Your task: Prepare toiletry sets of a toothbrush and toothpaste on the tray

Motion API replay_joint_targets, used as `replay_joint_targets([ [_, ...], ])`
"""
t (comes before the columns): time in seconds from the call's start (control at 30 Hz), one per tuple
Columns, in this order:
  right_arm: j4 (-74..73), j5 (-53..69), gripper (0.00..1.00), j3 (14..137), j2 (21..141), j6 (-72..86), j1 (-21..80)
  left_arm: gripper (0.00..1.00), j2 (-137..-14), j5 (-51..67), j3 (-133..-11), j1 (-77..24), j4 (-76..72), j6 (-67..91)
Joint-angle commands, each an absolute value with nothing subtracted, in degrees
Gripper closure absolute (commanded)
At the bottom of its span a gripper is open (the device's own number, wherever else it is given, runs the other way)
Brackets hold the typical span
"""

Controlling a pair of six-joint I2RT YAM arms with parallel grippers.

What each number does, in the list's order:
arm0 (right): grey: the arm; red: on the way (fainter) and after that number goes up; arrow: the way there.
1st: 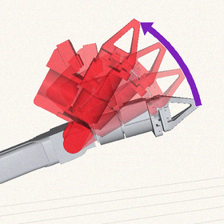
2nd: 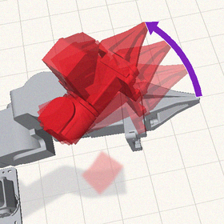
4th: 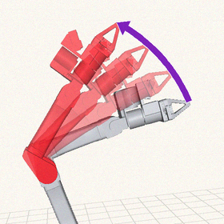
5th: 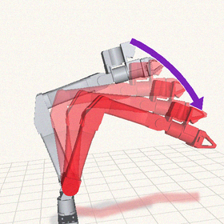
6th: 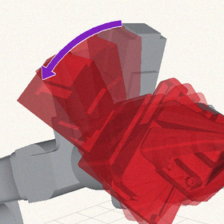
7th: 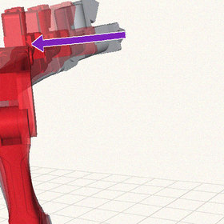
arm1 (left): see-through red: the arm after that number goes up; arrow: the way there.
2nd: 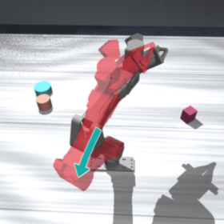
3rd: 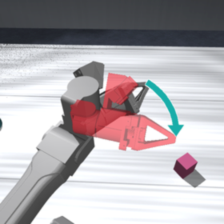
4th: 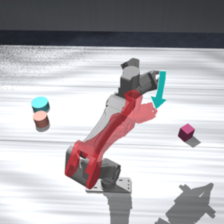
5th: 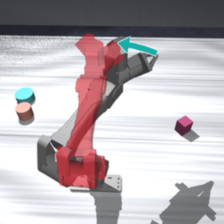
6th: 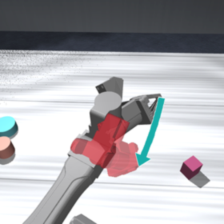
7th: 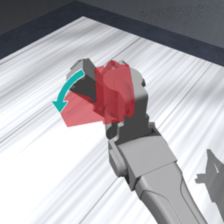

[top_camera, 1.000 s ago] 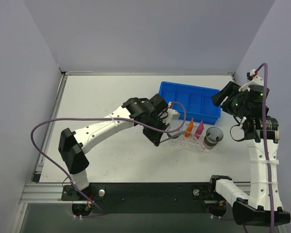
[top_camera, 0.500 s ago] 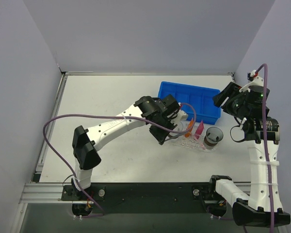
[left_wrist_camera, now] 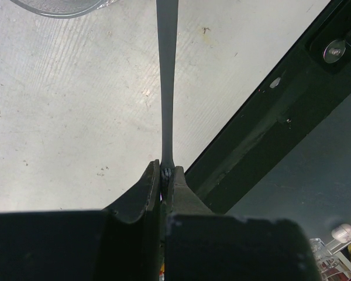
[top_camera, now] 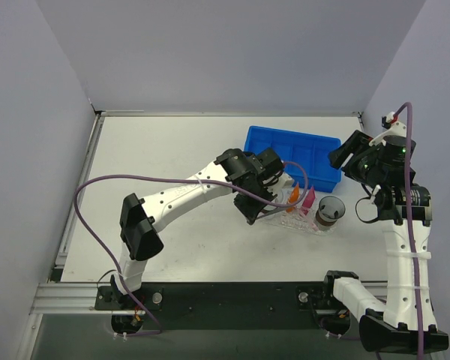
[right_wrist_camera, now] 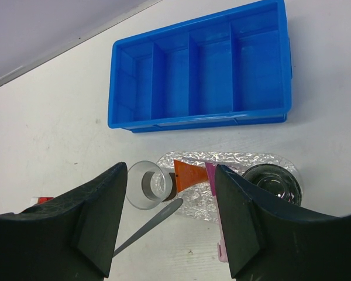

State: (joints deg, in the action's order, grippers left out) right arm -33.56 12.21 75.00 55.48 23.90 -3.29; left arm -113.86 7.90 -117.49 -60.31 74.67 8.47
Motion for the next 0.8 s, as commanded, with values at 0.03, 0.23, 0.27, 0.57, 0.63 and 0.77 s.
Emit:
replay_joint_targets([
  [0.03, -32.61, 11.16, 0.43, 74.36, 54.41, 23.55, -2.99, 1.00, -115.05, 8.35, -121.11, -60.73, 76.20, 8.88],
  [0.23, -32.78, 11.25, 0.43, 74.01, 54.23, 23.91, -2.02, 1.00, -116.80, 9.23, -122.69, -61.00, 76.46, 9.23],
  [0.27, -32.70, 11.16, 0.43, 73.92, 54.14, 23.82, -1.85, 1.00, -117.24, 9.23, -122.87, -61.08, 76.55, 9.40],
  [0.57, -32.61, 10.64, 0.43, 73.13, 54.05, 23.91, -0.88, 1.00, -118.65, 9.32, -124.36, -61.35, 77.34, 9.93],
  [0.63, -32.61, 10.63, 0.43, 73.13, 54.05, 23.82, -0.79, 1.00, -118.92, 9.23, -124.80, -61.35, 77.43, 10.11],
  [0.77, -32.78, 10.37, 0.42, 72.86, 53.96, 23.64, -0.70, 1.00, -119.70, 9.23, -125.33, -61.35, 77.43, 10.19],
])
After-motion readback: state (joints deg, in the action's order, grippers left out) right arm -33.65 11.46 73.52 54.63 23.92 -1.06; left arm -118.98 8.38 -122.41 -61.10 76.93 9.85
